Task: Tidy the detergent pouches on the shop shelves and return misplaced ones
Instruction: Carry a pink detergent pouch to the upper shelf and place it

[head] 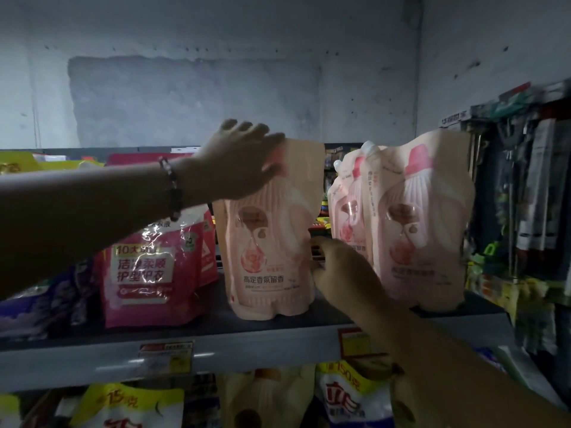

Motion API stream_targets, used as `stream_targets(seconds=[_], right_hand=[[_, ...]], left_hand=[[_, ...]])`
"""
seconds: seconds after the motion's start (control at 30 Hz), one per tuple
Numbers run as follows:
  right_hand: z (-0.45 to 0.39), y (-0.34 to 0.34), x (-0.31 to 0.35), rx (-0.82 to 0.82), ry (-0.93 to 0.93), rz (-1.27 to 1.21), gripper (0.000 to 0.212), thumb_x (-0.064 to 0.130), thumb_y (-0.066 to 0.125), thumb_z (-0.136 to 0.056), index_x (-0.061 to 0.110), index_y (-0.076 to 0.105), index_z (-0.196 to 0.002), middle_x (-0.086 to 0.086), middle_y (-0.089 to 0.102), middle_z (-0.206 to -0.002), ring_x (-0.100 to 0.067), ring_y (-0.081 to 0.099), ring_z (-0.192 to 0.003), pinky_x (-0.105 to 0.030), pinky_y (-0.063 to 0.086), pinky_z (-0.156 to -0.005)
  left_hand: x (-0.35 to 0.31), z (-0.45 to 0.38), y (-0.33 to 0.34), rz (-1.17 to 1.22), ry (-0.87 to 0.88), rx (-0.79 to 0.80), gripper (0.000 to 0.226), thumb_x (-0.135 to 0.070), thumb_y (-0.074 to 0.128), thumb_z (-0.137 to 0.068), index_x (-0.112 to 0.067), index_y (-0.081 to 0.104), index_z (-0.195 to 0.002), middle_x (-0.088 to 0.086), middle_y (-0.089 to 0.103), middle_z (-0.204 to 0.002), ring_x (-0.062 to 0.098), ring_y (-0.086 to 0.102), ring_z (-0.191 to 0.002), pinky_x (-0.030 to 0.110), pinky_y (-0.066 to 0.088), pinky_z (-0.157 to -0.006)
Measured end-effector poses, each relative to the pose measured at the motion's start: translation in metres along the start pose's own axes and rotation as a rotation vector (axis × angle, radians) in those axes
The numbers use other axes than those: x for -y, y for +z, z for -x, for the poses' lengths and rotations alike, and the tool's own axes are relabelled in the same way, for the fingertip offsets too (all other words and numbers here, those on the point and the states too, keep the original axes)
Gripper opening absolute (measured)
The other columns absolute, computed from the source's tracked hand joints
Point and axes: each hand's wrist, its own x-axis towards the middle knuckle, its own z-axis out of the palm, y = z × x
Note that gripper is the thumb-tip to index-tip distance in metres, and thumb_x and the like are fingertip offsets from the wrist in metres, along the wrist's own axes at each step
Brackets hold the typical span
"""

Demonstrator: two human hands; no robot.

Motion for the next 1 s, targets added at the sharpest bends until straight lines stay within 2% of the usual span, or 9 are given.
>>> stream_targets(seconds=[0.13, 0.23, 0.37, 0.57, 0.7, 0.8, 0.9, 0.97, 1.0], right_hand=[[0.001, -0.041, 0.008, -0.116, -0.176, 0.140, 0.050, 0.020, 0.064, -0.089, 0.018, 0.051, -0.137, -0.002, 0.061, -0.125, -0.021, 0.056, -0.118, -0.029, 0.044, -0.098], [0.006, -0.067, 0.005, -0.072, -0.223, 0.232, 0.058, 0.022, 0.060, -0.090, 0.018, 0.043, -0.145, -0.003, 0.049, -0.144, -0.021, 0.039, -0.136, -0.032, 0.024, -0.115], [0.015, -0.090, -0.022, -0.027, -0.188, 0.409, 0.067, 0.031, 0.055, -0.092, 0.017, 0.030, -0.152, -0.005, 0.033, -0.157, -0.023, 0.024, -0.145, -0.033, 0.006, -0.120], [0.026, -0.109, -0.076, -0.043, 0.043, 0.411, 0.072, 0.038, 0.056, -0.092, 0.020, 0.024, -0.154, -0.006, 0.023, -0.160, -0.025, 0.021, -0.146, -0.038, 0.018, -0.119], [0.029, -0.116, -0.102, -0.101, 0.264, 0.119, 0.083, 0.045, 0.058, -0.093, 0.019, 0.011, -0.156, 0.000, 0.009, -0.164, -0.021, 0.017, -0.149, -0.034, 0.021, -0.116], [0.030, -0.109, -0.116, -0.171, 0.311, -0.049, 0.088, 0.048, 0.059, -0.091, 0.021, 0.007, -0.157, 0.001, 0.013, -0.163, -0.018, 0.020, -0.148, -0.034, 0.024, -0.115], [0.026, -0.102, -0.125, -0.085, 0.438, -0.205, 0.097, 0.061, 0.061, -0.085, 0.025, 0.006, -0.156, 0.001, 0.027, -0.159, -0.021, 0.034, -0.141, -0.040, 0.034, -0.113], [0.019, -0.099, -0.133, -0.015, 0.447, -0.286, 0.101, 0.069, 0.066, -0.074, 0.025, 0.020, -0.152, 0.005, 0.044, -0.149, -0.018, 0.048, -0.130, -0.037, 0.042, -0.105], [0.016, -0.098, -0.135, 0.018, 0.445, -0.327, 0.105, 0.074, 0.069, -0.065, 0.026, 0.026, -0.147, 0.005, 0.049, -0.144, -0.016, 0.051, -0.125, -0.036, 0.043, -0.103]], left_hand=[[-0.039, 0.023, -0.002, 0.020, 0.110, 0.004, 0.065, -0.058, 0.036, -0.099, -0.025, 0.028, -0.154, 0.004, 0.032, -0.160, 0.024, 0.027, -0.148, 0.046, 0.011, -0.121], [-0.068, 0.038, -0.003, 0.184, 0.071, 0.083, 0.065, -0.060, 0.034, -0.099, -0.029, 0.024, -0.155, 0.000, 0.029, -0.161, 0.022, 0.027, -0.148, 0.041, 0.017, -0.120], [-0.102, 0.041, 0.012, 0.308, 0.088, 0.097, 0.062, -0.056, 0.041, -0.098, -0.028, 0.029, -0.153, 0.003, 0.038, -0.156, 0.023, 0.036, -0.142, 0.038, 0.029, -0.115], [-0.160, 0.022, 0.048, 0.539, 0.072, 0.181, 0.082, -0.056, 0.048, -0.096, -0.024, 0.005, -0.159, 0.005, 0.027, -0.160, 0.028, 0.036, -0.141, 0.041, 0.040, -0.109], [-0.198, -0.006, 0.072, 1.152, -0.170, 0.201, 0.108, -0.069, 0.052, -0.085, -0.030, -0.021, -0.154, 0.010, 0.018, -0.164, 0.031, 0.043, -0.138, 0.027, 0.035, -0.100], [-0.214, -0.020, 0.095, 1.565, -0.375, 0.131, 0.118, -0.085, 0.062, -0.064, -0.046, -0.005, -0.152, 0.002, 0.036, -0.157, 0.026, 0.052, -0.129, 0.044, 0.050, -0.100], [-0.224, -0.022, 0.103, 1.675, -0.454, 0.200, 0.083, -0.061, 0.070, -0.079, -0.028, 0.034, -0.145, -0.004, 0.066, -0.119, 0.014, 0.066, -0.104, 0.030, 0.056, -0.074], [-0.228, -0.020, 0.108, 1.647, -0.482, 0.160, 0.055, -0.042, 0.073, -0.085, -0.029, 0.045, -0.131, -0.011, 0.063, -0.104, 0.007, 0.064, -0.092, 0.025, 0.054, -0.067], [-0.230, -0.018, 0.111, 1.620, -0.498, 0.146, 0.059, -0.041, 0.076, -0.082, -0.031, 0.042, -0.130, -0.010, 0.061, -0.106, 0.008, 0.063, -0.092, 0.028, 0.056, -0.066]])
